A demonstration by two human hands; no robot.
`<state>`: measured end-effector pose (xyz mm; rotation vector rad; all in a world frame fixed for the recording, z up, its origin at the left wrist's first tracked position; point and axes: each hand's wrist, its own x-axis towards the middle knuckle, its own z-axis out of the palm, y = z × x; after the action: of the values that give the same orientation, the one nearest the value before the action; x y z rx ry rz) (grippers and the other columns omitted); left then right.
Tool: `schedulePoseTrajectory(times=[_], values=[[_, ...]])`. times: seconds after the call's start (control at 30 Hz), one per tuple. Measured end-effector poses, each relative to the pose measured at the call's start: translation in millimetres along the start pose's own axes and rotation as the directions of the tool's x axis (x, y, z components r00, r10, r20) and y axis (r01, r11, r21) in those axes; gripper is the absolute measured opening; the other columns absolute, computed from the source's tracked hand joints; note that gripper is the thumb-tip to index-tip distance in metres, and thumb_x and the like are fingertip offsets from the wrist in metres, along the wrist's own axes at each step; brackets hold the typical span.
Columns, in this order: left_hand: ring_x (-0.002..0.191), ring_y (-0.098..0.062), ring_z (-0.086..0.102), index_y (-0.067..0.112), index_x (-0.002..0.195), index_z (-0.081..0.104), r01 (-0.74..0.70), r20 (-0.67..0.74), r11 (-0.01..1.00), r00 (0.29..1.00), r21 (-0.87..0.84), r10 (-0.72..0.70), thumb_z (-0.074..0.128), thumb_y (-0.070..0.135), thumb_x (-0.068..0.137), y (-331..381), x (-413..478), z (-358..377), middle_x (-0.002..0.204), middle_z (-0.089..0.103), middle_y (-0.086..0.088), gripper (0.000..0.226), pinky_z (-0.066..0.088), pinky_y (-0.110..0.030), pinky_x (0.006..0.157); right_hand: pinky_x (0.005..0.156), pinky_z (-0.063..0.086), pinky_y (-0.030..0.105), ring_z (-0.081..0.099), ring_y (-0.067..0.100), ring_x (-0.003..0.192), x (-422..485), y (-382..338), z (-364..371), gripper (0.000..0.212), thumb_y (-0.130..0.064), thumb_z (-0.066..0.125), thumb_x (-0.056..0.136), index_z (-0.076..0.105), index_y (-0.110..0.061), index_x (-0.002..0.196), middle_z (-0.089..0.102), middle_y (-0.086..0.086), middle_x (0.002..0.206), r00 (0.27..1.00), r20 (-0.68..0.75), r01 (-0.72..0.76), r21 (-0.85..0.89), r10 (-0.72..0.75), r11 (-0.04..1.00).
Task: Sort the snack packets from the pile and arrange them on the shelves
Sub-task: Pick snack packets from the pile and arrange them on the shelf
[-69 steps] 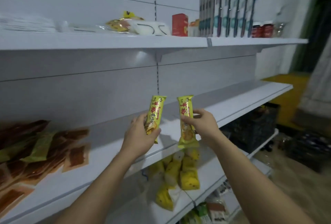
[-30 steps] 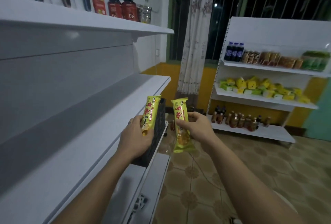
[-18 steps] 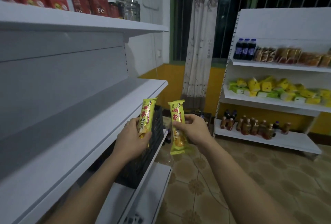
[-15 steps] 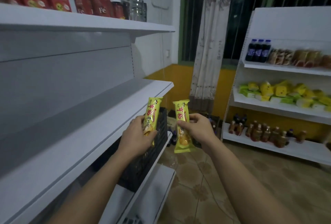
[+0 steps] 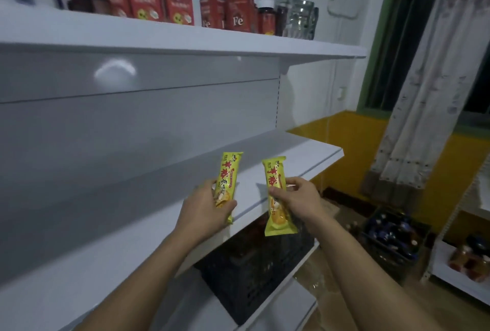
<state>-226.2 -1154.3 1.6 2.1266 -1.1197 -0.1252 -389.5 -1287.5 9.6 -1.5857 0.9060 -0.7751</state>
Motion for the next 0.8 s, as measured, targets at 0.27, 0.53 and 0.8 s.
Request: schedulePoseTrajectory(times=[0.27, 0.53, 0.8], values=[[0.098, -0.023, 0.063, 0.018, 0.127, 0.054, 0.204, -0.166, 0.978, 0.964, -0.033, -0.207, 0.074, 0.037, 0.08, -76, 58, -36, 0.105, 0.064, 0.001, 0.054, 0.045, -0.027, 0.077, 0.059, 0.048, 0.024, 0.065, 0.009, 0.063, 93, -23, 111, 0.011, -0.02, 0.08, 0.08, 0.072, -0.019, 0.088, 0.071, -0.003, 0.074, 0.972, 0.233, 0.05, -0.059, -0.035, 0.997], [0.092, -0.017, 0.061, 0.024, 0.129, 0.054, 0.385, -0.269, 0.92, 0.88, -0.078, -0.391, 0.077, 0.037, 0.078, -113, 68, -57, 0.101, 0.062, 0.008, 0.057, 0.042, -0.026, 0.076, 0.061, 0.053, 0.031, 0.067, 0.017, 0.069, 153, -23, 200, 0.05, -0.023, 0.081, 0.079, 0.058, -0.013, 0.123, 0.069, 0.003, 0.085, 0.899, 0.434, 0.1, -0.068, -0.06, 0.993], [0.109, -0.024, 0.061, 0.027, 0.142, 0.039, 0.541, -0.336, 0.84, 0.785, -0.04, -0.521, 0.073, 0.039, 0.082, -123, 78, -46, 0.117, 0.064, -0.001, 0.071, 0.041, -0.027, 0.08, 0.062, 0.055, 0.024, 0.07, 0.015, 0.077, 182, -7, 255, 0.056, -0.03, 0.08, 0.08, 0.056, -0.03, 0.13, 0.07, 0.009, 0.108, 0.733, 0.671, 0.205, -0.062, -0.111, 0.977]])
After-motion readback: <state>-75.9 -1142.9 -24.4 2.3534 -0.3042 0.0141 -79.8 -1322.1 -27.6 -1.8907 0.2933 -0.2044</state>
